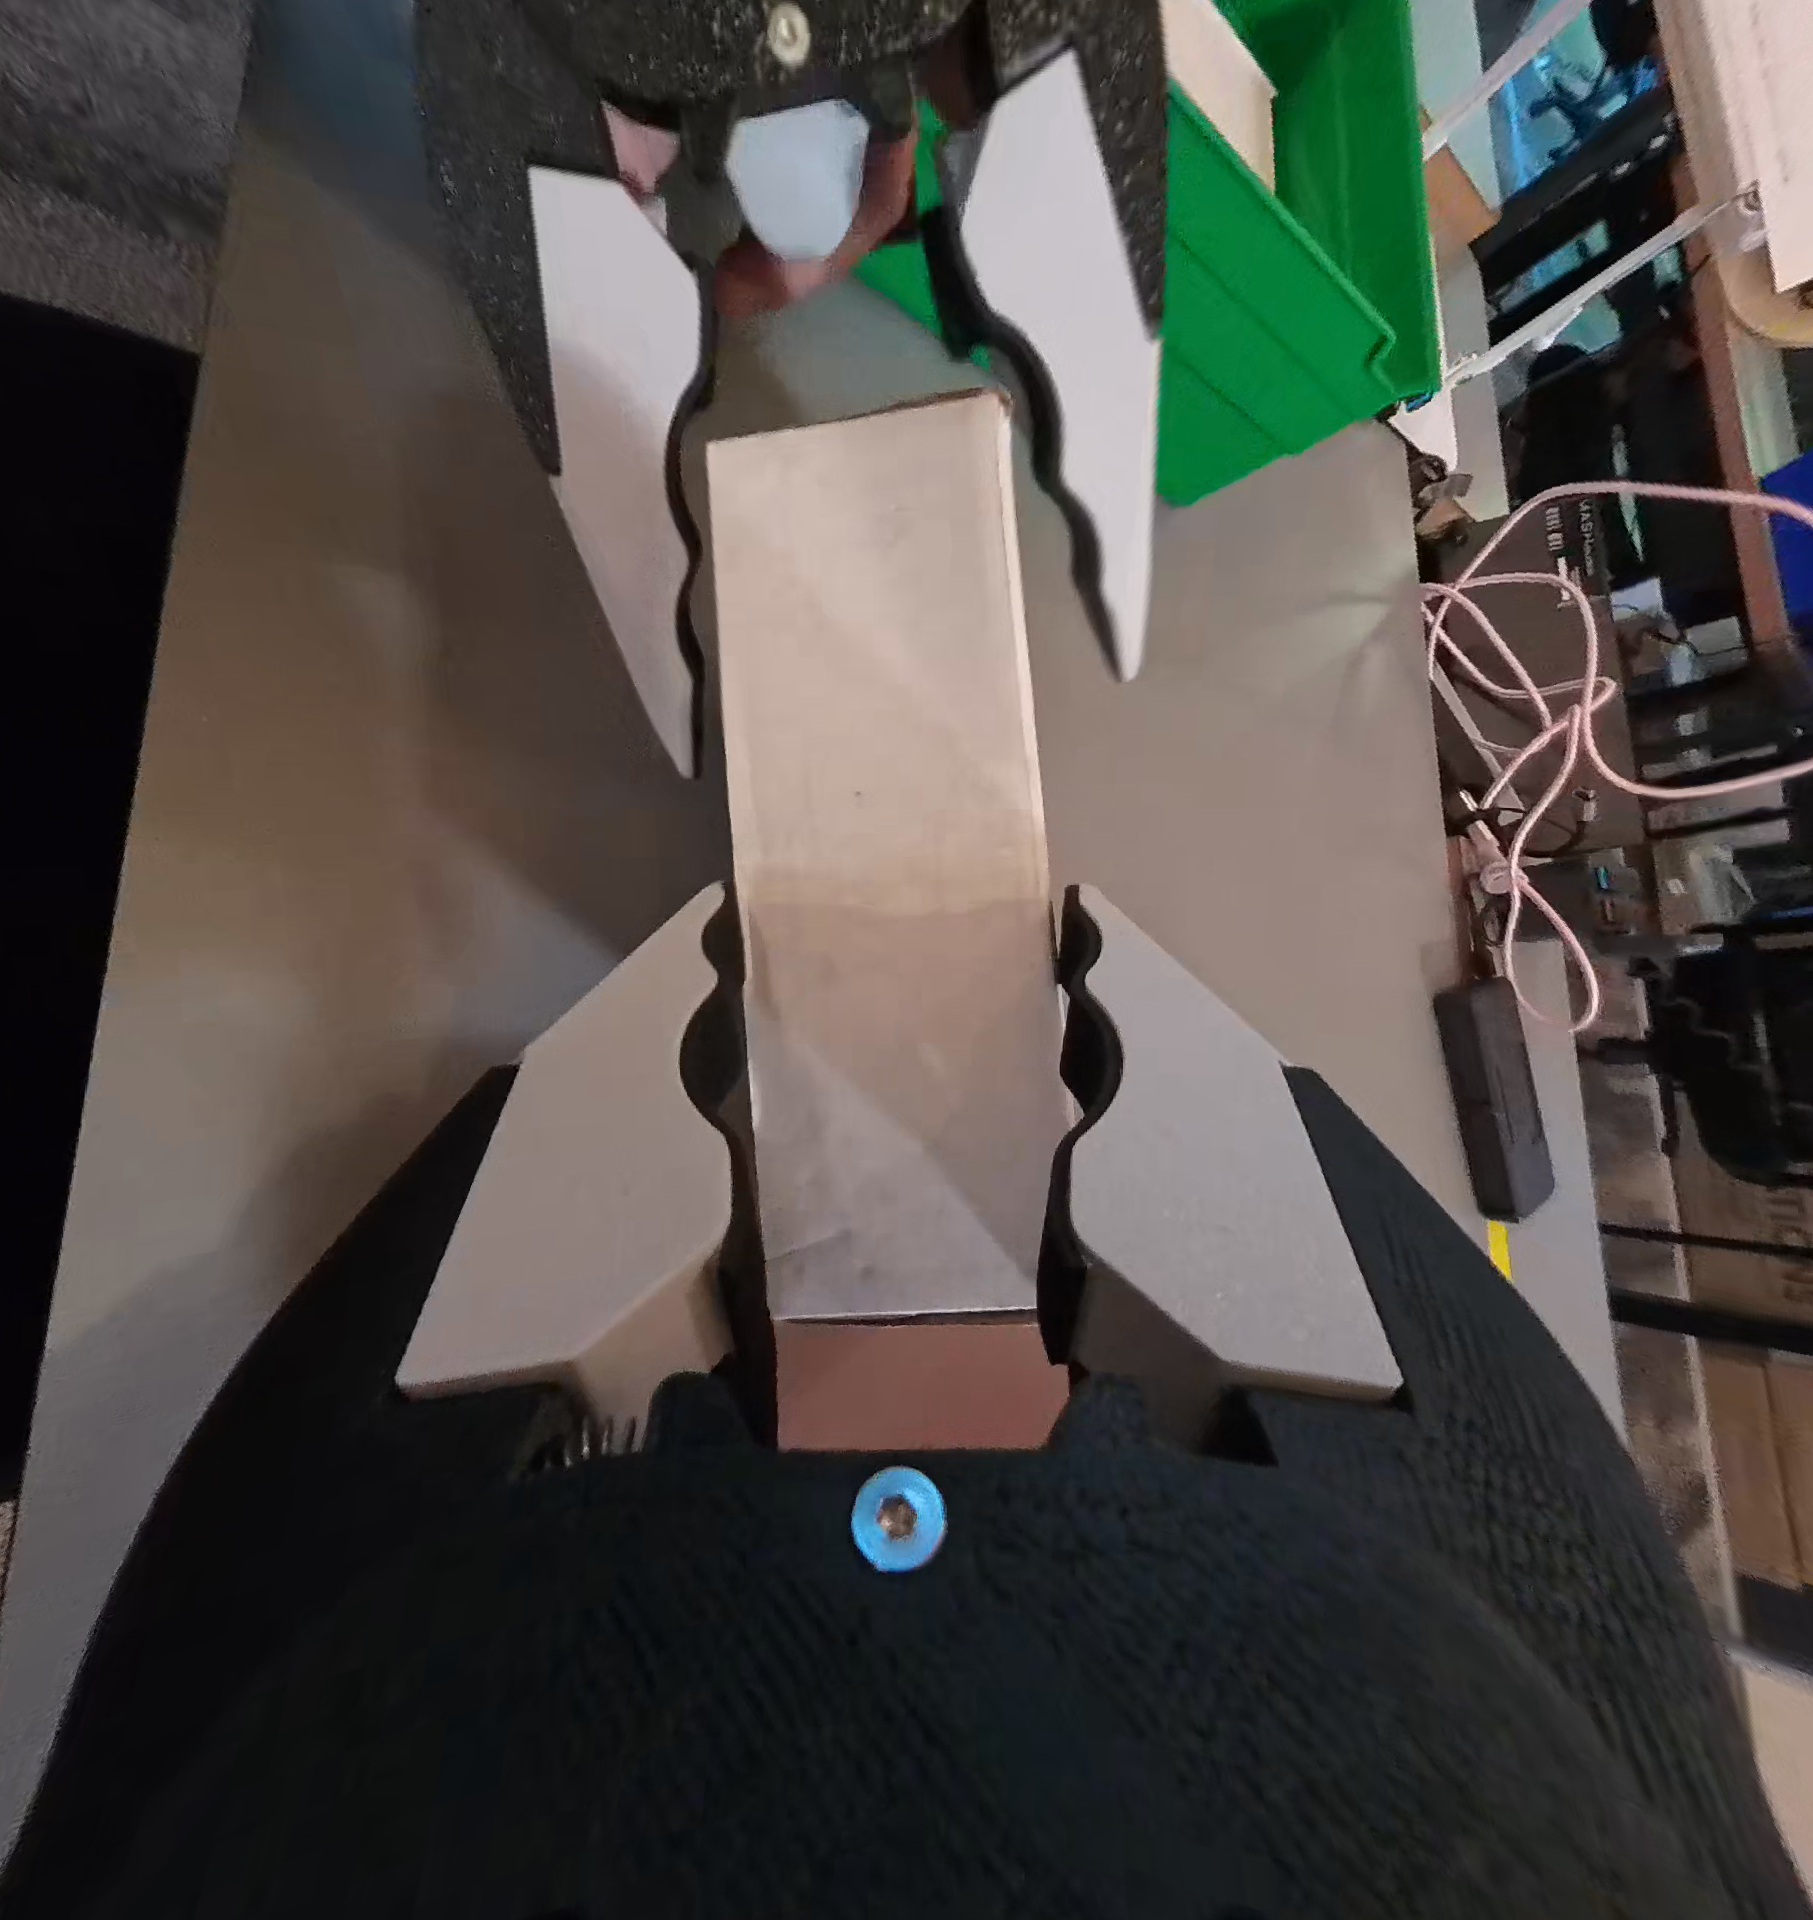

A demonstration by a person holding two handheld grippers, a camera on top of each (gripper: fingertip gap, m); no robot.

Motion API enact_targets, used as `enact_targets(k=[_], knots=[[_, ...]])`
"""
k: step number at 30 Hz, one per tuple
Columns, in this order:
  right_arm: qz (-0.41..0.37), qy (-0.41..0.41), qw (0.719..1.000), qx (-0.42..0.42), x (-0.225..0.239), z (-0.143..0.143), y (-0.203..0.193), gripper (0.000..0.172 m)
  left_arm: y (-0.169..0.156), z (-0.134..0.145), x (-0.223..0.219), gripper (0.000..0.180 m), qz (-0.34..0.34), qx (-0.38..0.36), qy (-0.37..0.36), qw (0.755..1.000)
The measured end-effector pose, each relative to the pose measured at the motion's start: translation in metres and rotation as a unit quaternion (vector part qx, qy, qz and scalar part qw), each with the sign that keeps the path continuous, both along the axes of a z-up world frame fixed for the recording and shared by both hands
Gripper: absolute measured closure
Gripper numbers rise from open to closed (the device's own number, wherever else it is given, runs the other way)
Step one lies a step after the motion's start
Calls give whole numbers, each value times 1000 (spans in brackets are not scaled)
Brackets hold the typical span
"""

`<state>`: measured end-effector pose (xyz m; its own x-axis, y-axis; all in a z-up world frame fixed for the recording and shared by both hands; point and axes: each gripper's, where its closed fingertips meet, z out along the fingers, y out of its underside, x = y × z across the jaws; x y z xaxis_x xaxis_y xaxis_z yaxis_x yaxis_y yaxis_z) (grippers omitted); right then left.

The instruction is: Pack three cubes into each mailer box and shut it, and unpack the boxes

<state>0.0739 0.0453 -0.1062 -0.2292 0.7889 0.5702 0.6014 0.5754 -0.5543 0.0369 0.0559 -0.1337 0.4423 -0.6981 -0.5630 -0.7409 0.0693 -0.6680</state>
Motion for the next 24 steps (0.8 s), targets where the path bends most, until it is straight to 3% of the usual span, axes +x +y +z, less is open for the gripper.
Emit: enact_targets(k=[4, 7, 9, 17, 24], knots=[[17, 34, 999, -29, 3, 5, -3, 113, -7, -1, 9, 82, -32, -46, -69, 996], [35, 47, 997, -44, 4, 9, -7, 113, -8, 4, 10, 100, -42, -65, -108, 991], [39, 61, 996, -49, 3, 14, -10, 112, -11, 1, 9, 102, -44, -101, -124, 986], [29, 130, 989, 63, 0, 50, -7, 111, -8, 2, 4, 104, 13, -210, -199, 957], [21, 107, 986, 130, -3, 47, -4, 122, -8, 2, 4, 104, 17, -228, -217, 949]])
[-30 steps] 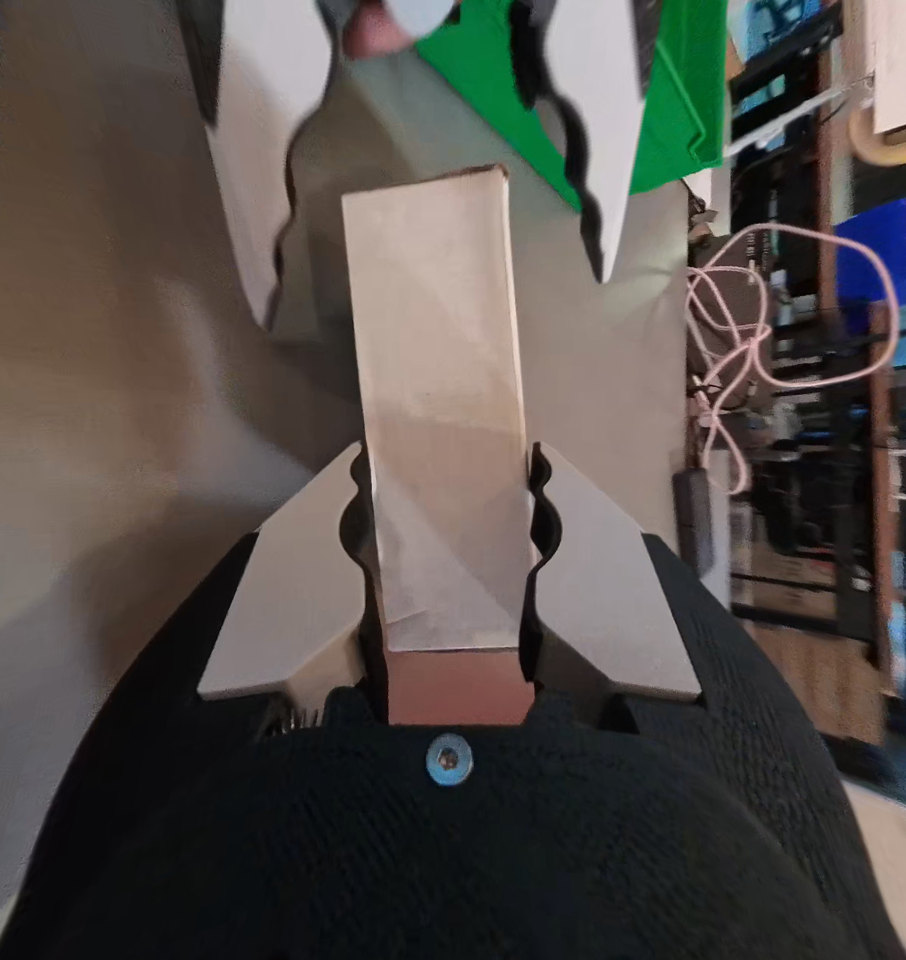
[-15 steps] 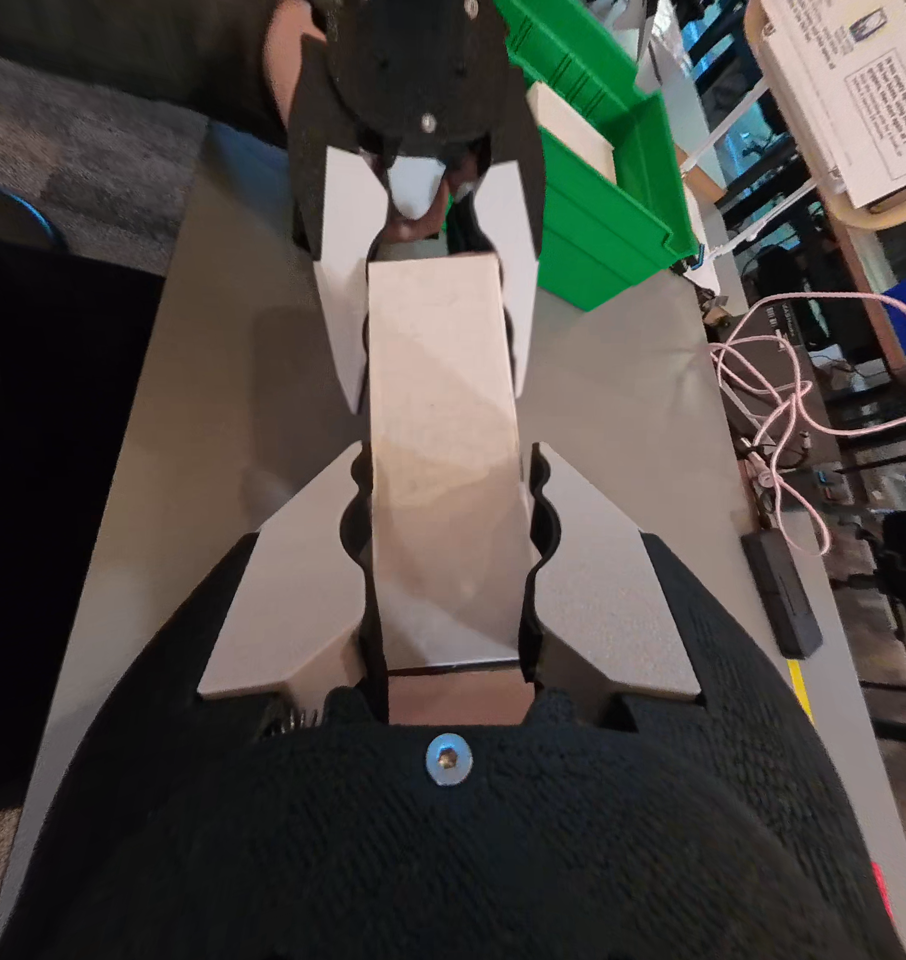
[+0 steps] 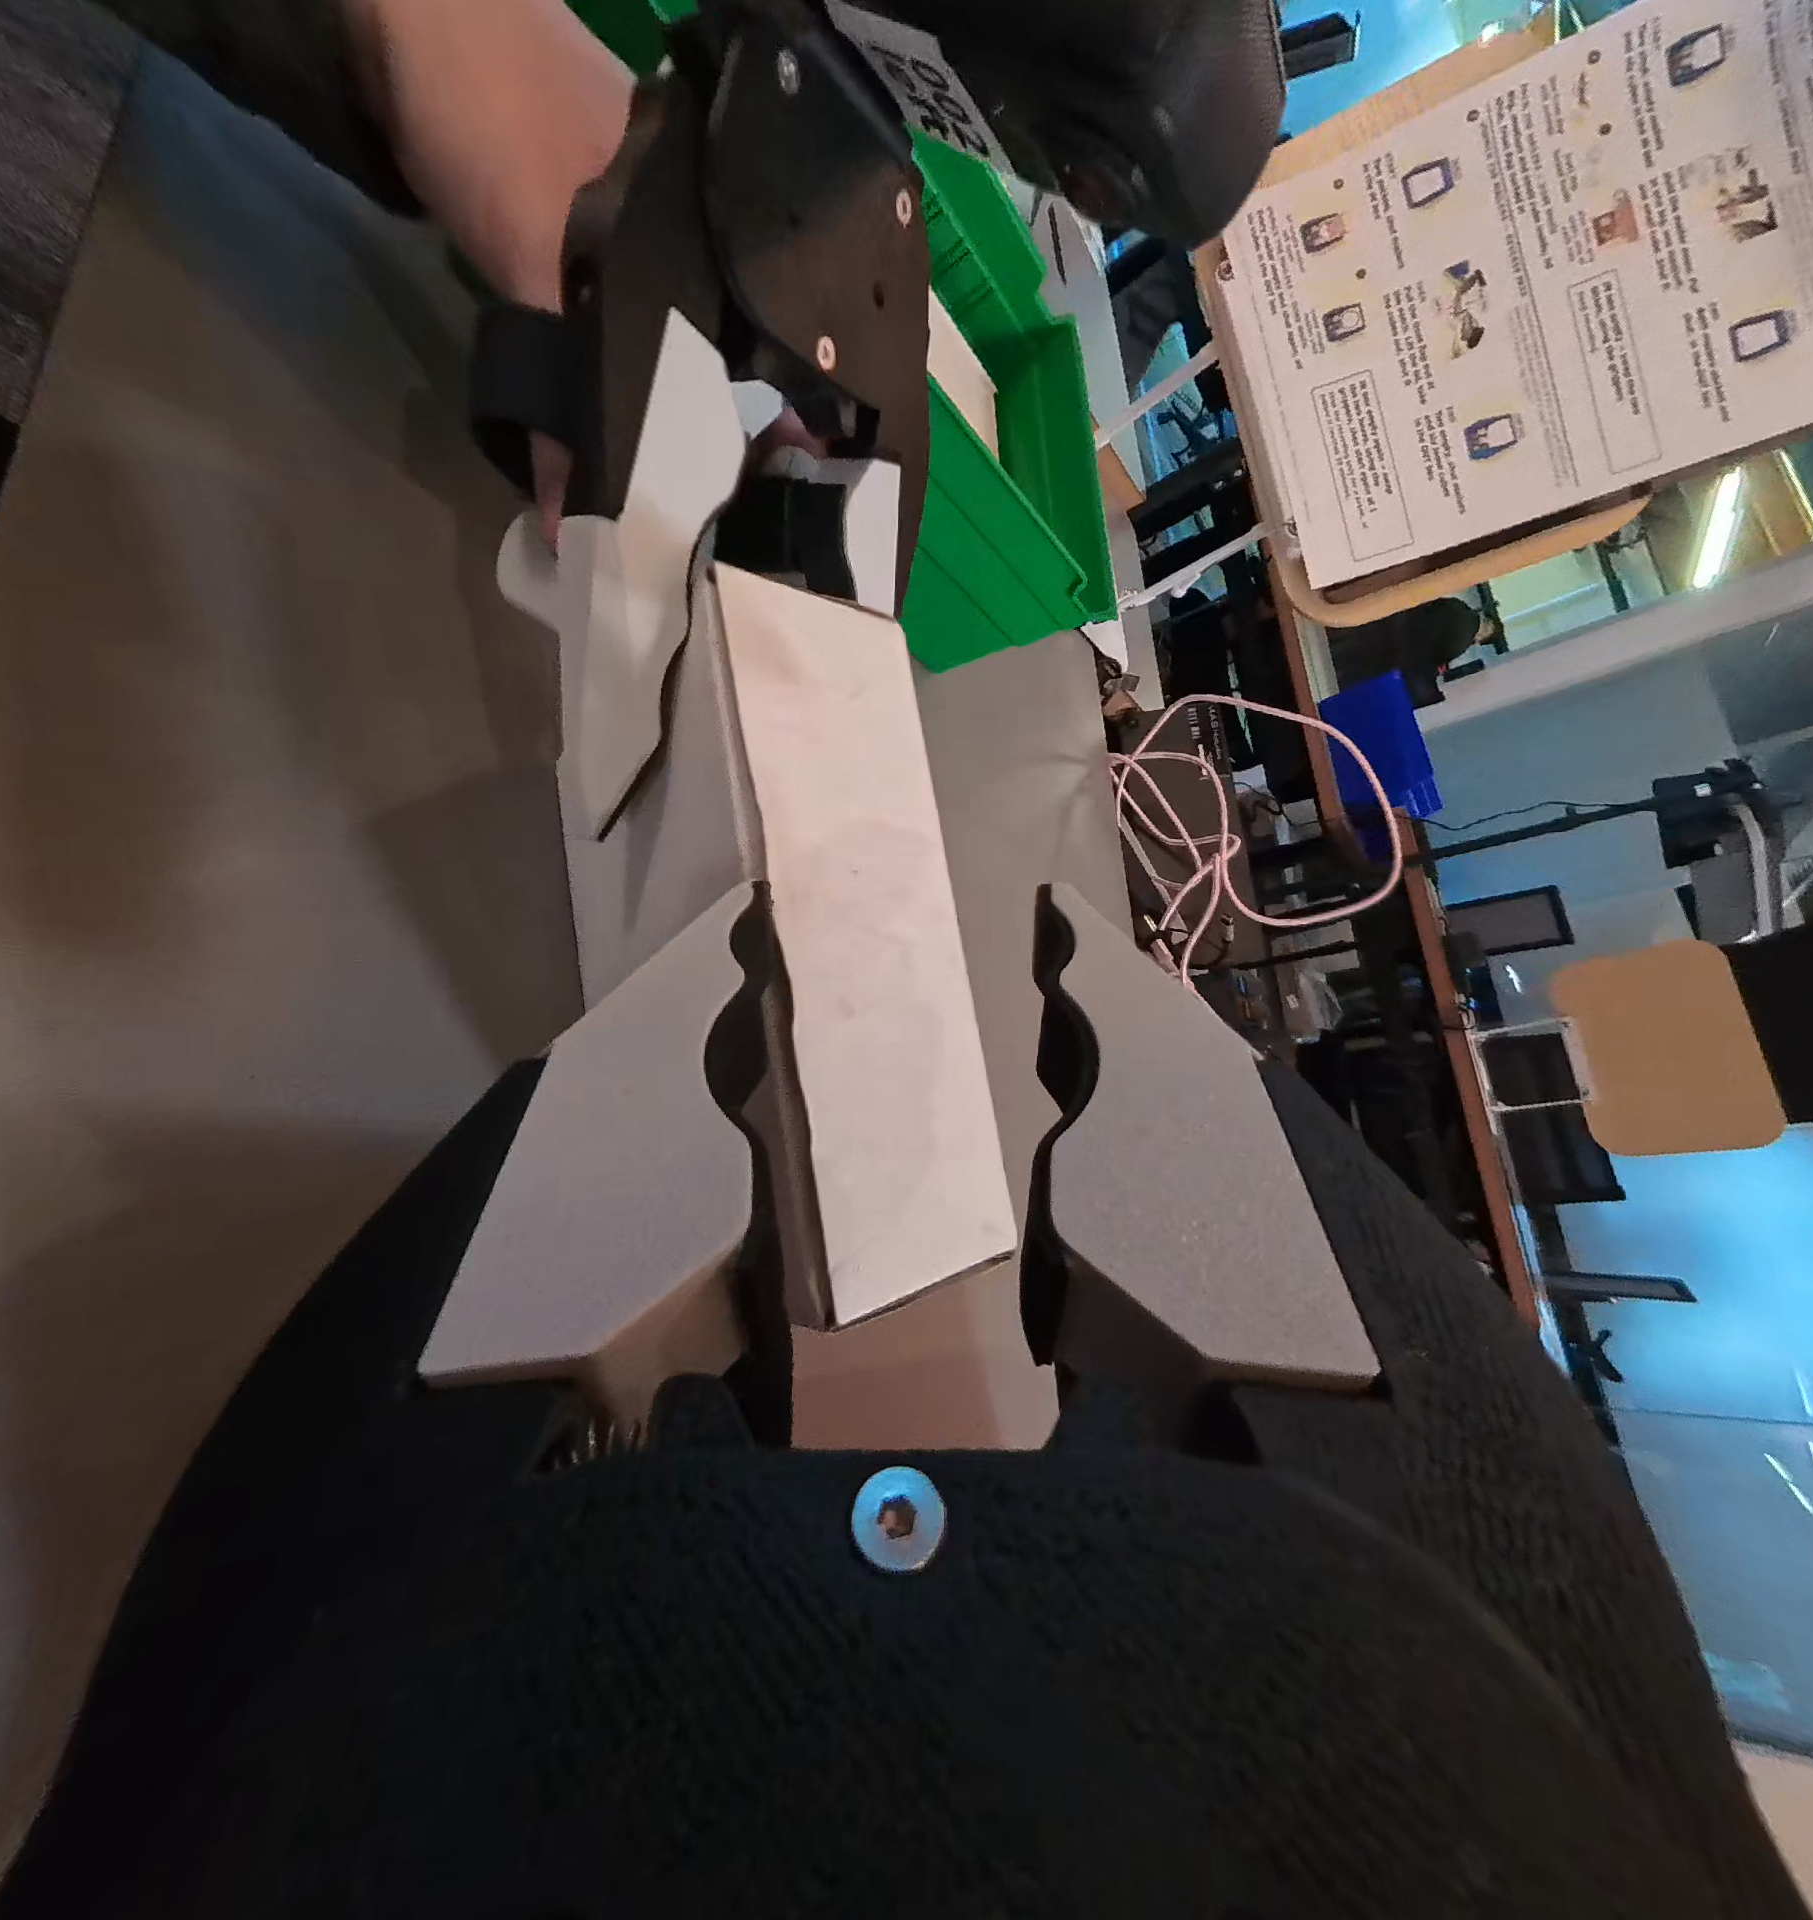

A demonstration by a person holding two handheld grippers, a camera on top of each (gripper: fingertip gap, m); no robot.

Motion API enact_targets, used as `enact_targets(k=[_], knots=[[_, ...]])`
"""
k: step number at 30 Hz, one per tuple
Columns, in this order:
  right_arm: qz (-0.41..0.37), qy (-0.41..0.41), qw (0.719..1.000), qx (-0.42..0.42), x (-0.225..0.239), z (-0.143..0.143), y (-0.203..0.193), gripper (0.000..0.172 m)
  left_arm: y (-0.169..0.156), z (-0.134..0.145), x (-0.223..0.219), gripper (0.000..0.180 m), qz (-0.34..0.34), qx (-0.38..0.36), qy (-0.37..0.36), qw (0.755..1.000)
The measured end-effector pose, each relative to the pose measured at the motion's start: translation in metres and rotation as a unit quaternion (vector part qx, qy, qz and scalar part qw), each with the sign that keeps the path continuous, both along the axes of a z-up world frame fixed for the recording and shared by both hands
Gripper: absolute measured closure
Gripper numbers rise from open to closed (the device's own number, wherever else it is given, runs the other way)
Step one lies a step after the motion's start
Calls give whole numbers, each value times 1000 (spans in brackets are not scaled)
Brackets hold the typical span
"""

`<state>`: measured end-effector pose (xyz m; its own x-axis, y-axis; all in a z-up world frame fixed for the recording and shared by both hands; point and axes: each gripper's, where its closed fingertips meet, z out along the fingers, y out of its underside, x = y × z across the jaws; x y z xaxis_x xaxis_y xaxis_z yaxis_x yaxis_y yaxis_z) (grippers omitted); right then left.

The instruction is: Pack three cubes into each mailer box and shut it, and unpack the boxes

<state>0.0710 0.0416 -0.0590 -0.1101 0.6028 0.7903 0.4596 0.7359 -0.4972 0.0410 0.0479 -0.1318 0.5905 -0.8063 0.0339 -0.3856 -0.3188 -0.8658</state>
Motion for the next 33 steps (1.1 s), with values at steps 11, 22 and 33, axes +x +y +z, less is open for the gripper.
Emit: enact_targets(k=[11, 22, 33], knots=[[-16, -21, 999, 22, -1, -6, 3, 124, 1, 0, -1, 105, 3, -16, -22, 1000], [-16, -12, 999, 43, 0, -2, 4, 128, 1, 0, -1, 105, 2, -16, -26, 1000], [-40, -3, 993, 111, -6, 8, 5, 130, 1, -3, -6, 107, 9, -22, -9, 1000]])
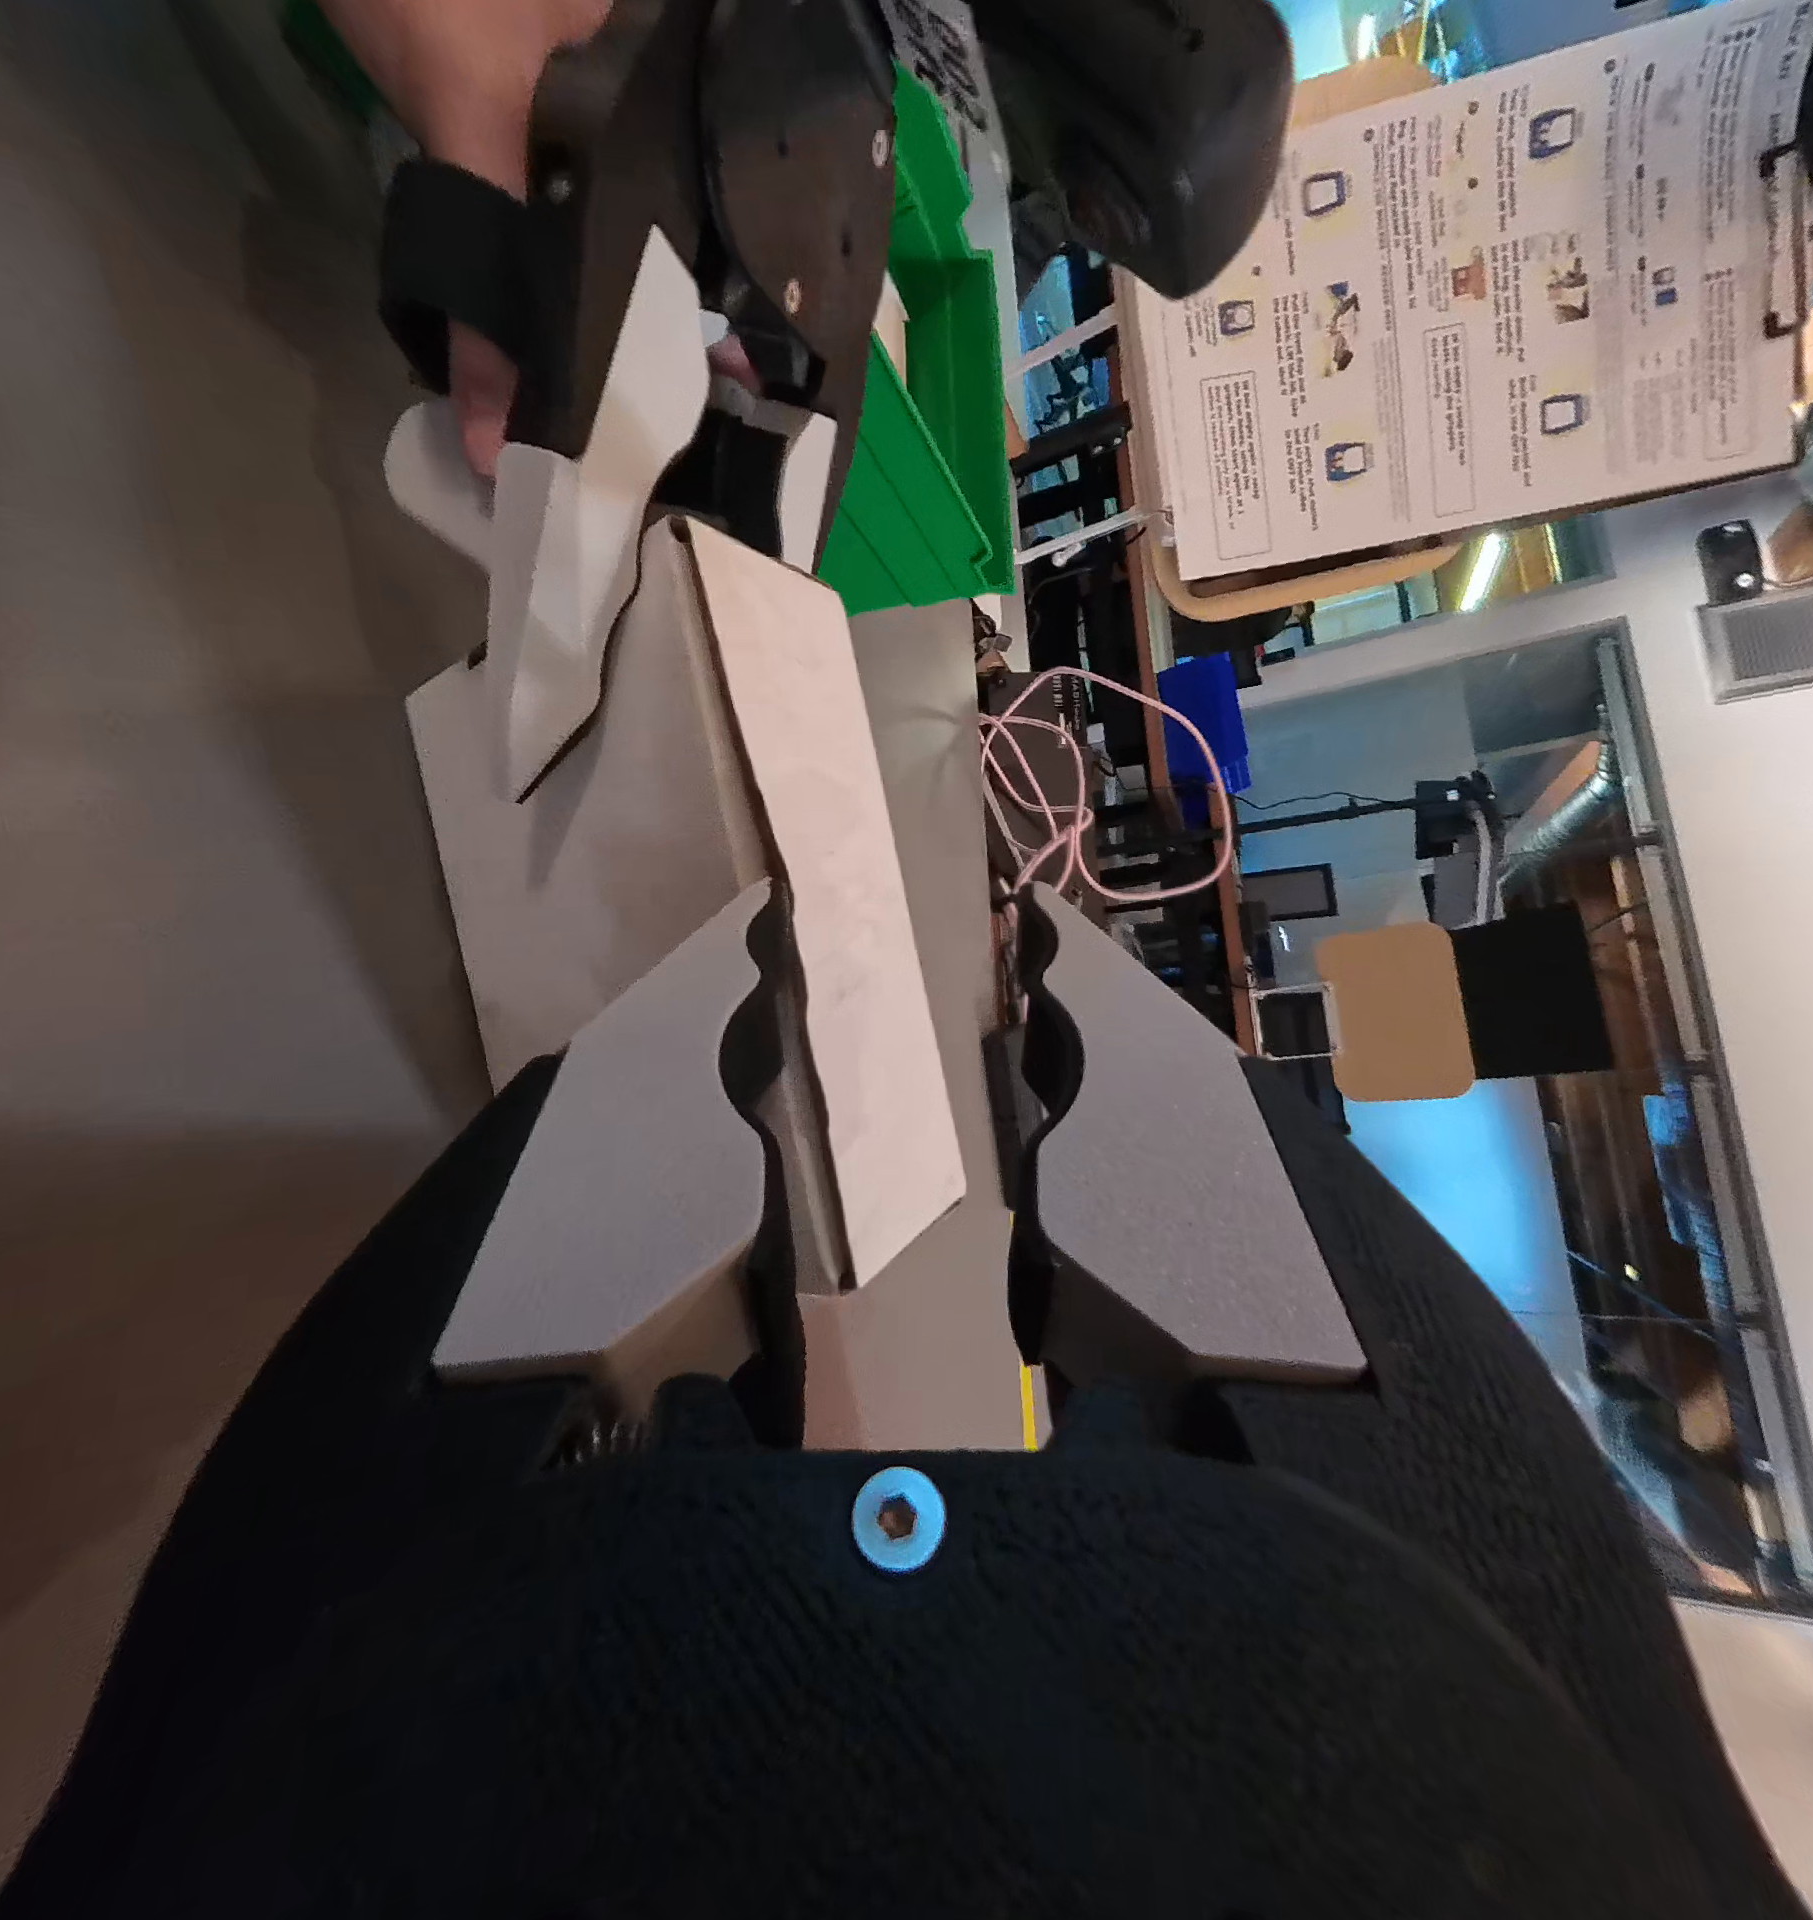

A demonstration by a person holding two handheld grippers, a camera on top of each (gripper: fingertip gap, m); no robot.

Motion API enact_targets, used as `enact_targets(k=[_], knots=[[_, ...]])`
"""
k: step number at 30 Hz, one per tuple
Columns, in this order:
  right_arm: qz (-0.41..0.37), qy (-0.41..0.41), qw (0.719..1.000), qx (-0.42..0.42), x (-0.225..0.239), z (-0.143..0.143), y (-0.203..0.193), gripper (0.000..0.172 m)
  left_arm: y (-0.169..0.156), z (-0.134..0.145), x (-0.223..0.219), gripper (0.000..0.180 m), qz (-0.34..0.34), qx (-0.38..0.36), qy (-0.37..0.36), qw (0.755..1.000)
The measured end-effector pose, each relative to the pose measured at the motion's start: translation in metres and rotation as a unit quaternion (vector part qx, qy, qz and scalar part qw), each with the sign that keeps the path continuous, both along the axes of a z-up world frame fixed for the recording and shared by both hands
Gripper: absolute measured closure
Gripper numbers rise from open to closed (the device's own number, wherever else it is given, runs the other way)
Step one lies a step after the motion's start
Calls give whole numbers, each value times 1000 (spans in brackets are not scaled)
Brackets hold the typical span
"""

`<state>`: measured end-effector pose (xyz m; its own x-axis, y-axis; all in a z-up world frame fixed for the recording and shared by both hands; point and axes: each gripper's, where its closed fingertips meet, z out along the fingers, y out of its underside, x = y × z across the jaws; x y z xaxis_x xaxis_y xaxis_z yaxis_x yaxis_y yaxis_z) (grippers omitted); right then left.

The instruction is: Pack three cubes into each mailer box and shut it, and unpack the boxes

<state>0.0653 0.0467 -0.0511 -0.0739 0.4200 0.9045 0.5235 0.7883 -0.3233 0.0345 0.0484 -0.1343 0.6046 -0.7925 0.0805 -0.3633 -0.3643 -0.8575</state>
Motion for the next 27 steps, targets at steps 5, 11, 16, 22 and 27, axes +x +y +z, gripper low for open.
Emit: enact_targets(k=[5, 11, 16, 22, 27], knots=[[-2, -49, 999, 8, 4, -13, -2, 140, 0, 0, 6, 107, 1, 7, 15, 1000], [0, -89, 996, 29, 3, -22, -9, 168, -3, -2, 4, 108, -7, 18, 41, 999], [-13, -65, 997, 33, -2, -13, -6, 172, 0, -2, 1, 109, 3, 32, 53, 998], [-9, -61, 998, 30, -1, -13, -6, 172, 1, -2, 2, 109, 6, 35, 59, 998], [-20, -68, 997, 30, 2, -18, 1, 154, 0, -1, 9, 109, 0, 29, 42, 999]])
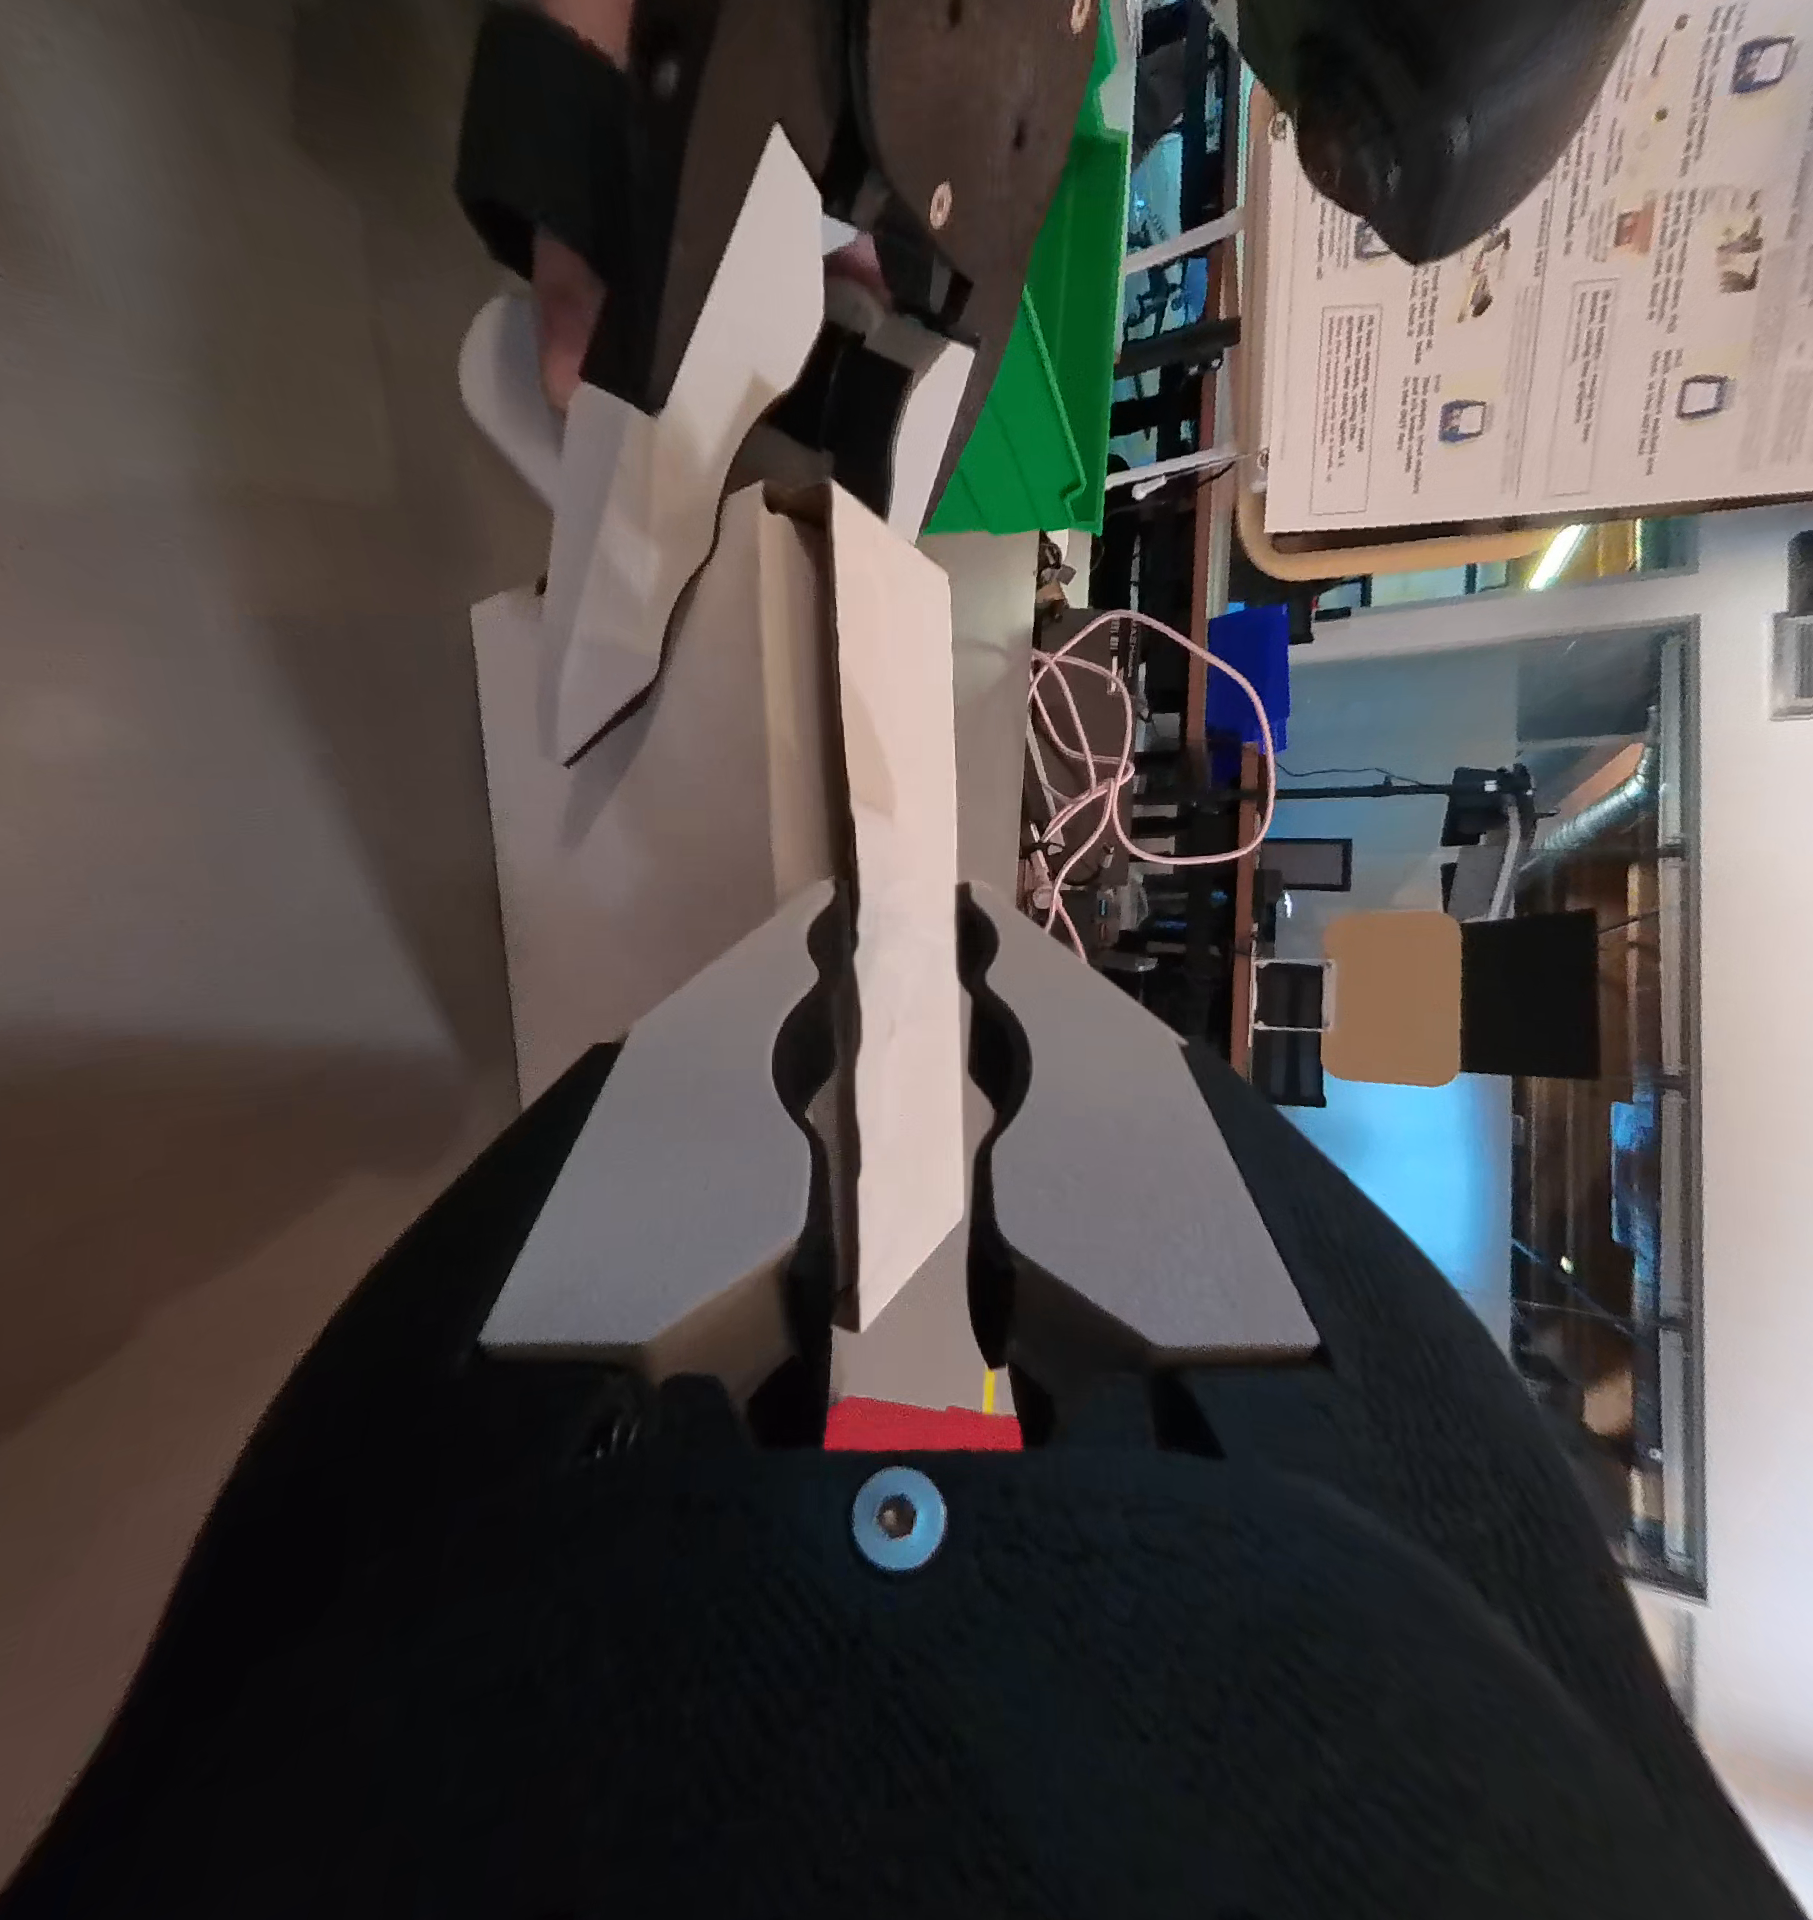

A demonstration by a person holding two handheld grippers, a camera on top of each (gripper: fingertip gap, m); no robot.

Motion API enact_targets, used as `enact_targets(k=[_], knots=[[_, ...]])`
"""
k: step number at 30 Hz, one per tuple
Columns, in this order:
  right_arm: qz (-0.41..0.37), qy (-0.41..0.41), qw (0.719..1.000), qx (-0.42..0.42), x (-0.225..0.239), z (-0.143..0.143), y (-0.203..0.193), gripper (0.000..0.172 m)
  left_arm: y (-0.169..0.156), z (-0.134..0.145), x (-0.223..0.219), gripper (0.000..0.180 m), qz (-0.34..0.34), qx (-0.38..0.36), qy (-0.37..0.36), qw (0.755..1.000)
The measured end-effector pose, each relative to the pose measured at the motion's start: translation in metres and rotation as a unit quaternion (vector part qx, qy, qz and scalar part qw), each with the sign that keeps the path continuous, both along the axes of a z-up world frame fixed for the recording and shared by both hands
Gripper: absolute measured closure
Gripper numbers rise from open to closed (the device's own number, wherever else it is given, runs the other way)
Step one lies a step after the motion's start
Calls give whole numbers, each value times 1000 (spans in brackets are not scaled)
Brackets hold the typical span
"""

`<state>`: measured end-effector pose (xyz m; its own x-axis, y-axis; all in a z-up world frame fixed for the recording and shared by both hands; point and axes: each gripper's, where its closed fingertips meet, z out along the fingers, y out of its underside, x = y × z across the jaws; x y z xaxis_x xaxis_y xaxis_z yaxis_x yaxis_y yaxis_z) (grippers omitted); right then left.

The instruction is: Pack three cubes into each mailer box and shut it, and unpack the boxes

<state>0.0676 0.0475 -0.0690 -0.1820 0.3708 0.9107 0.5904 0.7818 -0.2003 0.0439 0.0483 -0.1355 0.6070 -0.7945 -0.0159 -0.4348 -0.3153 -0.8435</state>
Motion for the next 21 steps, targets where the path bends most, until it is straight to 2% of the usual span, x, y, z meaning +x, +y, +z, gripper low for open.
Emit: enact_targets(k=[4, 8, 12, 21], knots=[[5, -16, 1000, -3, 0, -4, -3, 167, -2, 0, 0, 109, -11, 11, 13, 1000], [2, 12, 1000, 10, 0, 10, -4, 172, 0, 0, -2, 109, -14, 51, 45, 998], [-4, 32, 999, -9, 7, 21, -4, 171, 6, -1, -3, 109, -10, 133, 134, 982], [-5, 32, 999, -39, 6, 19, -7, 172, 15, 0, -10, 110, -18, 225, 173, 959]])
